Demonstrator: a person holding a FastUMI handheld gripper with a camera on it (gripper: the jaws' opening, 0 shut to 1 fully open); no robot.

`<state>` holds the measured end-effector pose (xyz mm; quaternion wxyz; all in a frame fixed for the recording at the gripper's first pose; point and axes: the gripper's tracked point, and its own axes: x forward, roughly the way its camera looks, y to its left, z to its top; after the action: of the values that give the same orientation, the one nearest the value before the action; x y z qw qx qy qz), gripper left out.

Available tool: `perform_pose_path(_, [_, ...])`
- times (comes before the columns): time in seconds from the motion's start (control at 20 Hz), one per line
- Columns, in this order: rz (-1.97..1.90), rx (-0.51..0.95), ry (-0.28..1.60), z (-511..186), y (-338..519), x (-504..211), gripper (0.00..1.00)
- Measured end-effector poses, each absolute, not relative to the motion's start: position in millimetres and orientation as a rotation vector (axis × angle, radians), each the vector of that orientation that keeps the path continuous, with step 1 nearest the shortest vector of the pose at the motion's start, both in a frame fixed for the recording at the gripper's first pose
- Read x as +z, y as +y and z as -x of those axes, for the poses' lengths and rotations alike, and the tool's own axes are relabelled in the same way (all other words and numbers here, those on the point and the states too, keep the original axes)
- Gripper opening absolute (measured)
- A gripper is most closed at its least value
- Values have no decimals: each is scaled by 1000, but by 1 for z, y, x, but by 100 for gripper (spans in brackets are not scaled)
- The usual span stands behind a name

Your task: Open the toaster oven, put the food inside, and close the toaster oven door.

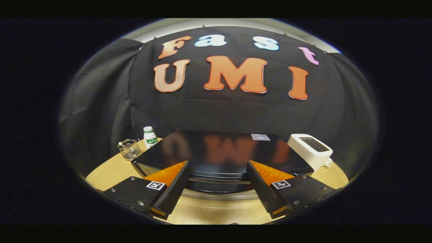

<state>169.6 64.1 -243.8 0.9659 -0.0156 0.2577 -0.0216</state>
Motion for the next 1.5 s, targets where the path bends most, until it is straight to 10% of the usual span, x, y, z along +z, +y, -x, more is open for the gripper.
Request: perform_pose_path(1.5, [-170, 189, 804, 0, 107, -329, 88])
